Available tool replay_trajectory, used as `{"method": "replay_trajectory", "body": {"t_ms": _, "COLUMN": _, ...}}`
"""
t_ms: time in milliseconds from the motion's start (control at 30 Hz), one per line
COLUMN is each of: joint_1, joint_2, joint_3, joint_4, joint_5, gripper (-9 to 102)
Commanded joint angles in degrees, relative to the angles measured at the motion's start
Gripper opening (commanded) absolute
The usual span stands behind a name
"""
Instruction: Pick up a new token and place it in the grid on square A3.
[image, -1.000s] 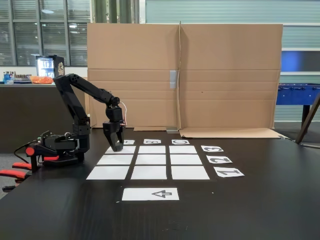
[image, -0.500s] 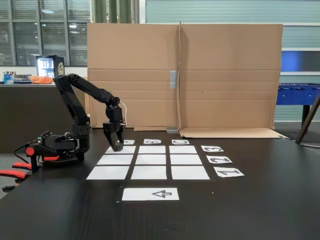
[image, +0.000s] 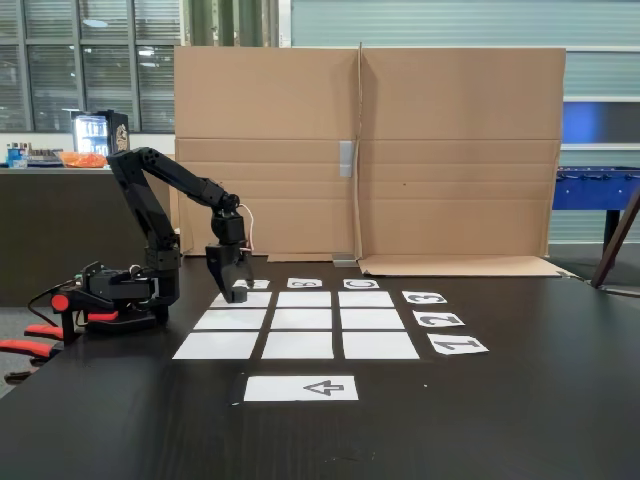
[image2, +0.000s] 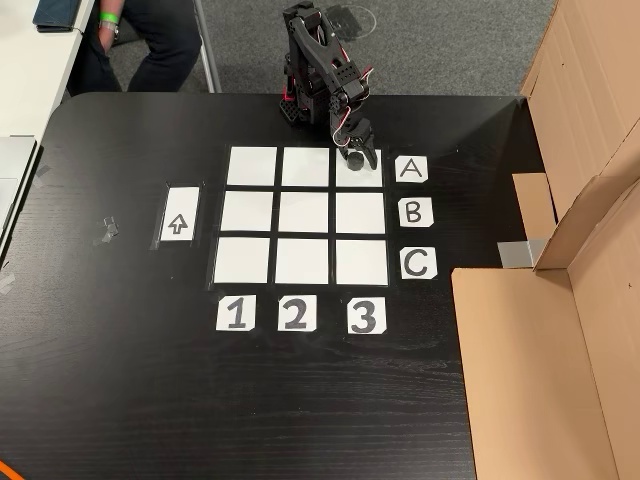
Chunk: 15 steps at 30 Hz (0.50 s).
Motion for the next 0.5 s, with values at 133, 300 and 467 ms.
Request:
{"method": "replay_trajectory", "body": {"t_ms": 133, "joint_1": 0.6, "joint_2": 13.9, "joint_3": -2.4, "joint_4": 6.9, "joint_5": -0.2, "gripper": 39}}
{"method": "replay_trajectory", "body": {"t_ms": 300, "joint_1": 3.5, "joint_2": 21.2, "joint_3": -7.4, "joint_4": 12.7, "joint_5": 1.8, "gripper": 44}}
{"method": "replay_trajectory", "body": {"t_ms": 467, "joint_1": 10.1, "joint_2": 22.0, "joint_3": -17.0, "joint_4": 15.3, "joint_5": 5.9, "gripper": 44}}
